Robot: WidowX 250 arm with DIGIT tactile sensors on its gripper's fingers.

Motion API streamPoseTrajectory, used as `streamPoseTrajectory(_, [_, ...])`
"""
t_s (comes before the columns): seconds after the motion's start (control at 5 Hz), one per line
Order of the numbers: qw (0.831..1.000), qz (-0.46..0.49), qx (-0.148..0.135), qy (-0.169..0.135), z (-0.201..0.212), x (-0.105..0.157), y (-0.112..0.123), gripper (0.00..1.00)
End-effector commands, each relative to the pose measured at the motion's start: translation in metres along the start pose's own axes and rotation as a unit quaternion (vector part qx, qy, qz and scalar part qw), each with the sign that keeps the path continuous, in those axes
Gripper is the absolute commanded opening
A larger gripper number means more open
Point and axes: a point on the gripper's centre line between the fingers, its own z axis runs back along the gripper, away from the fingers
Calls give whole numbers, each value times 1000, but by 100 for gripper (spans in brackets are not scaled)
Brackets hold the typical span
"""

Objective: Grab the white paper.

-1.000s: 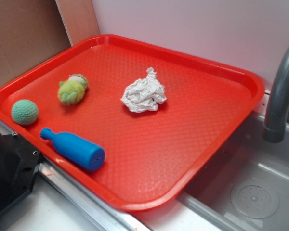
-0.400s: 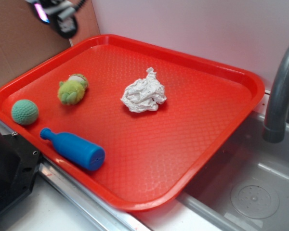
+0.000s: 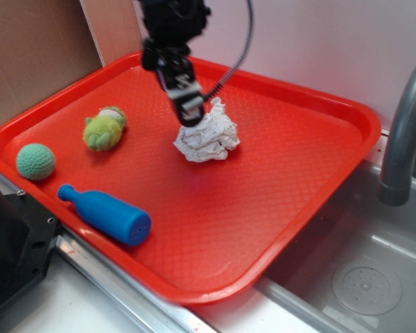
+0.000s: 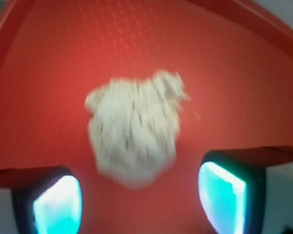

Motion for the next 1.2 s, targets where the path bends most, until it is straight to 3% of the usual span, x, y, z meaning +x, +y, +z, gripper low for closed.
streamPoseTrajectory(0.0, [997, -69, 12, 26, -28, 34, -28, 100])
streamPoseTrajectory(0.2, [998, -53, 25, 28, -32, 33, -30, 0])
streamPoseTrajectory(1.0, [997, -47, 34, 48, -36, 31, -29, 0])
